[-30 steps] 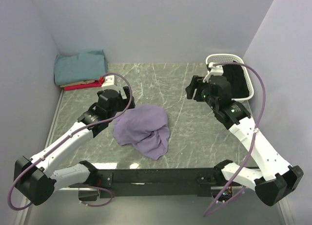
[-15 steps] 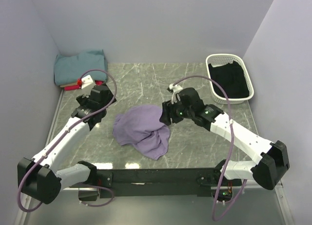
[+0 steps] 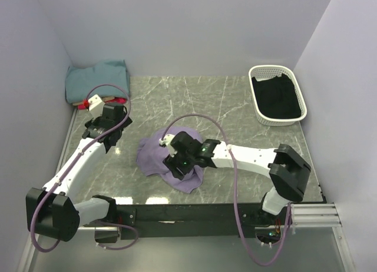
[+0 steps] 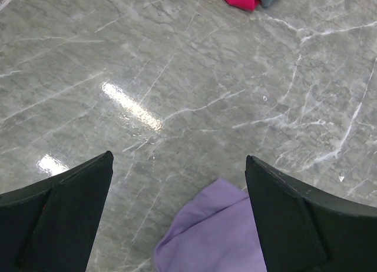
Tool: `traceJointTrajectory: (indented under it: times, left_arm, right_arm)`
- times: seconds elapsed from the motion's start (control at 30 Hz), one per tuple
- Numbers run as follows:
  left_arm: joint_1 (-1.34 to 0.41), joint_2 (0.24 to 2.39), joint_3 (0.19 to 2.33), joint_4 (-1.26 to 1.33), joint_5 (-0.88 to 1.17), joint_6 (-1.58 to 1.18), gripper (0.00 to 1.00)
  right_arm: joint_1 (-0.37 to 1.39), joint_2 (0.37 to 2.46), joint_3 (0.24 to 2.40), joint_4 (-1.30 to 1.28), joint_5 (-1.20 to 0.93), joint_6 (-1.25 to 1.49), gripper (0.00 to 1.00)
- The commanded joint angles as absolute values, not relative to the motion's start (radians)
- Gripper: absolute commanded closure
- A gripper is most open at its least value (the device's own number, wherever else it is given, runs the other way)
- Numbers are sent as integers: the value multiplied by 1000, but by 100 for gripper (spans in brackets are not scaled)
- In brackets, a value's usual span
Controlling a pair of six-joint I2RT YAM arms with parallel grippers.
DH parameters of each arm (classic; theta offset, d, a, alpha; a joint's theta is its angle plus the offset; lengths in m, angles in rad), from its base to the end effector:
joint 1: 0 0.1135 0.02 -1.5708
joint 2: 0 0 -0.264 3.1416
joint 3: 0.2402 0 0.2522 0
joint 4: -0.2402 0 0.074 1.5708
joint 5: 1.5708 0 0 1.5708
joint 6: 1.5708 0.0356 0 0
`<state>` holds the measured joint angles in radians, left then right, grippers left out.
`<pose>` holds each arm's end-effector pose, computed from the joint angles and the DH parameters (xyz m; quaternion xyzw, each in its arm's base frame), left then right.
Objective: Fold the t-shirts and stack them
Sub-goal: Move the tshirt to the center of the board
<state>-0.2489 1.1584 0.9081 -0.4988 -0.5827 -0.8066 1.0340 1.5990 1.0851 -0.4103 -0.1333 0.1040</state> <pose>0.2397 -0.0407 0.2822 -0.3520 0.8127 0.0349 0.4631 0.1678 0.2912 0.2220 -0.4432 0.8361 0.2240 0.2330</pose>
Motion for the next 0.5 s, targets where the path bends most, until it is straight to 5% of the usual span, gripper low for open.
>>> traceJointTrajectory:
  times: [0.0, 0.47]
  left_arm:
    - [-238, 1131, 908, -486, -557, -808, 1]
    - [-210, 1118, 884, -448, -492, -802, 1]
  right_arm:
    - [1065, 1605, 1170, -348, -2, 34, 31]
    - [1154, 1855, 1399, -393, 29, -118, 27]
